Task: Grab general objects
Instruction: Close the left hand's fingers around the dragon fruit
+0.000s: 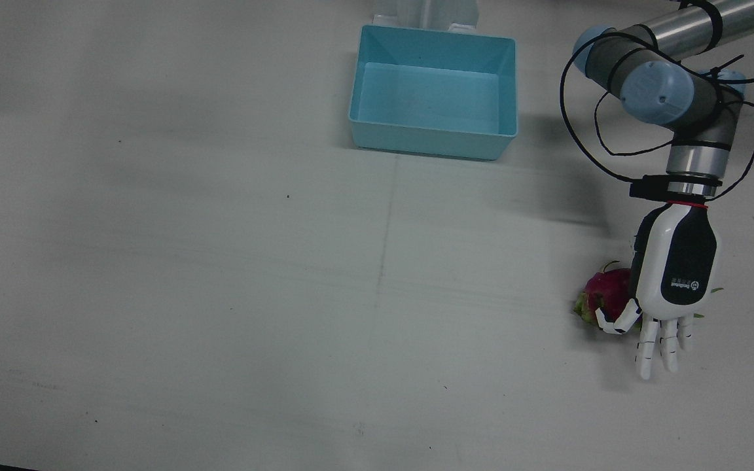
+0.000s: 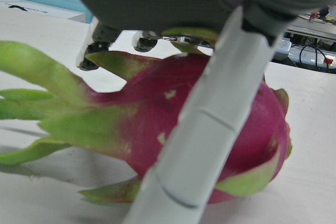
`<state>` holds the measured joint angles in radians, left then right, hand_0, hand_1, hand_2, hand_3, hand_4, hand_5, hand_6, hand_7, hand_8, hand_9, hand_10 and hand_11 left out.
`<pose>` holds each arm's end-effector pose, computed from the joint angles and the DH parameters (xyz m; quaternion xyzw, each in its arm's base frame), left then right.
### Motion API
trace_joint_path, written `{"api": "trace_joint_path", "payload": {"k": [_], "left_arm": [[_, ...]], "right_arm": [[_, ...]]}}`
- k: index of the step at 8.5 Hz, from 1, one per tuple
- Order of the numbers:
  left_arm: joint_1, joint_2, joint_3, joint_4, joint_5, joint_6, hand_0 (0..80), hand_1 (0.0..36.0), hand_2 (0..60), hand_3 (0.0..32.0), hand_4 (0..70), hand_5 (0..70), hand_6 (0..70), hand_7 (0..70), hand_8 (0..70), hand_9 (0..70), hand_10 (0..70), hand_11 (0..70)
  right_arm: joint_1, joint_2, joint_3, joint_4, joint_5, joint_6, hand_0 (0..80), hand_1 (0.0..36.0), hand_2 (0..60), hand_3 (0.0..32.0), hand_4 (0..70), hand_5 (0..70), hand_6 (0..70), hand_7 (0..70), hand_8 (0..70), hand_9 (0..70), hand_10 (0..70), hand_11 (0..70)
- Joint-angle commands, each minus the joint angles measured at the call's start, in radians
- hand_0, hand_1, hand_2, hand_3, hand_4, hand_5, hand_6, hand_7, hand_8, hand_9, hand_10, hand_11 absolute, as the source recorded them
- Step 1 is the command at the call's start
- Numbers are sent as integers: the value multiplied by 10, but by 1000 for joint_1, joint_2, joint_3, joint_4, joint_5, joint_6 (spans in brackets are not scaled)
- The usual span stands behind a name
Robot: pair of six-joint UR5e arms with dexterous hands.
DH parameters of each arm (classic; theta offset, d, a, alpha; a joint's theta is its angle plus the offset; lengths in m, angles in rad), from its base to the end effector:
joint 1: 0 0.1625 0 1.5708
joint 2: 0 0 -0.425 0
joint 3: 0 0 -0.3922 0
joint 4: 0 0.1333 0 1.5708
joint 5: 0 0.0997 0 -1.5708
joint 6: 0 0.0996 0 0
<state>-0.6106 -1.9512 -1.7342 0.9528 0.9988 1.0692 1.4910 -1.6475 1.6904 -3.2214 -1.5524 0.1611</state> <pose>0.3274 -0.4576 0.4790 0.2642 0.5129 -0.5549 0.5994 0.0984 -0.4644 0.6727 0.0768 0.6897 -0.7191 0.0356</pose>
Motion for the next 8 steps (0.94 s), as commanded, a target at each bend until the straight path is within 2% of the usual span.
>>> {"api": "trace_joint_path", "payload": {"k": [1,2,3,6,7,8], "left_arm": [[2,1,11,0,0,6,800,317,0,320,0,652,0,44,69,0,0,0],[2,2,12,0,0,8,800,320,0,320,0,661,0,50,73,0,0,0],[3,2,12,0,0,8,800,329,0,320,0,700,0,74,84,0,0,0],[3,1,24,0,-2,8,800,337,0,316,0,700,0,120,100,10,0,18],[3,2,25,0,-2,9,800,326,11,280,0,700,0,152,107,16,1,35],[3,2,44,-3,-5,8,800,303,25,228,60,700,33,220,119,30,18,55]], "right_arm": [[-2,2,0,0,0,0,0,0,0,0,0,0,0,0,0,0,0,0],[0,0,0,0,0,0,0,0,0,0,0,0,0,0,0,0,0,0],[0,0,0,0,-1,0,0,0,0,0,0,0,0,0,0,0,0,0],[0,0,0,-2,0,0,0,0,0,0,0,0,0,0,0,0,0,0],[0,0,0,0,-1,0,0,0,0,0,0,0,0,0,0,0,0,0],[0,2,0,-2,-1,0,0,0,0,0,0,0,0,0,0,0,0,0]]}}
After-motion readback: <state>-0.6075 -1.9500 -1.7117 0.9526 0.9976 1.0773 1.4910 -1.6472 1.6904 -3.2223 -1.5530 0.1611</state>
